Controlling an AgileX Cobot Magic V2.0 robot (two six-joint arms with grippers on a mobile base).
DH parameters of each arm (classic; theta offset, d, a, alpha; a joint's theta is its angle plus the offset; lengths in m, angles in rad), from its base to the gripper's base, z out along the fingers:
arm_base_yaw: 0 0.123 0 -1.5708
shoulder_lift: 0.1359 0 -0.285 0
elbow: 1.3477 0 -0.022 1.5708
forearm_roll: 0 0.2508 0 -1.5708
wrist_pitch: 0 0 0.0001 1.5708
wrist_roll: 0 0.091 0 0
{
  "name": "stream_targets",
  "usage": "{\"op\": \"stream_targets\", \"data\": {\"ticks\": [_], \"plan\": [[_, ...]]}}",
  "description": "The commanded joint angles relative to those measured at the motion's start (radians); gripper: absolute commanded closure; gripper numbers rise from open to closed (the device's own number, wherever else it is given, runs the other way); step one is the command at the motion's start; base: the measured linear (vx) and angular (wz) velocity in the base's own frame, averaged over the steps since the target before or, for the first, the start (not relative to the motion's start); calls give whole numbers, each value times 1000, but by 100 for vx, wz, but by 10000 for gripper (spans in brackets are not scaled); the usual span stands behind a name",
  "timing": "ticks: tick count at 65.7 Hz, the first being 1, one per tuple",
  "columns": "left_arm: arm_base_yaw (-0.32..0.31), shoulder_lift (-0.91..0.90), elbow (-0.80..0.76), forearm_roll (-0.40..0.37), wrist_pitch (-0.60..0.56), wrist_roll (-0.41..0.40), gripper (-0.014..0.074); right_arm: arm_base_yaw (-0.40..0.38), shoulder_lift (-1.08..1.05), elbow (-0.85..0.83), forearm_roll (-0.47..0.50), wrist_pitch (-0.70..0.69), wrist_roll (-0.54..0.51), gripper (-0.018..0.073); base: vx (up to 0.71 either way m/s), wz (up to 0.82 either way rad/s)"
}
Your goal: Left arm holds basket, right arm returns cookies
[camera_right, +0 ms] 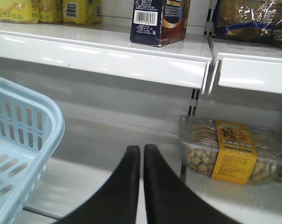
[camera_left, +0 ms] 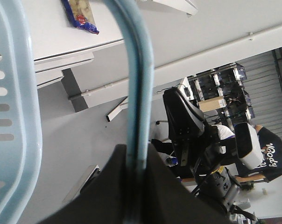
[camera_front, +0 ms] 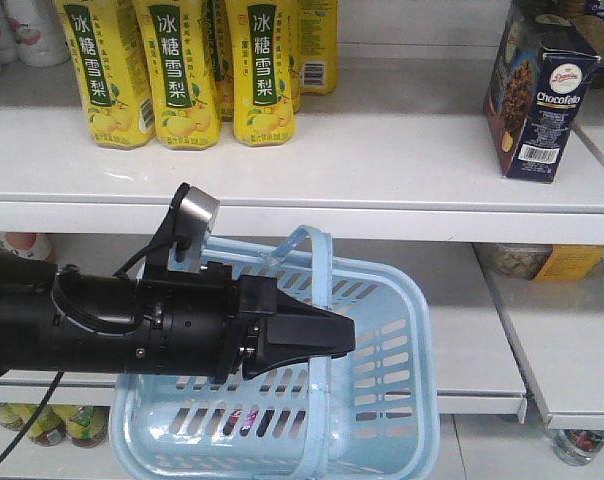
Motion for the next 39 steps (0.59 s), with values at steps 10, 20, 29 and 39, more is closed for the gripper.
{"op": "stream_targets", "data": {"ticks": [10, 20, 29, 39], "plan": [[-14, -138, 14, -60, 48, 11, 599, -2, 15, -26, -26, -67, 1, 570, 0, 0], [-19, -288, 142, 5, 2, 12, 599, -2, 15, -26, -26, -67, 1, 570, 0, 0], [-17, -418, 255, 150, -136, 12, 599, -2, 15, -26, -26, -67, 1, 570, 0, 0], [-17, -610, 392, 307, -422, -7, 599, -2, 15, -26, -26, -67, 1, 570, 0, 0]]}}
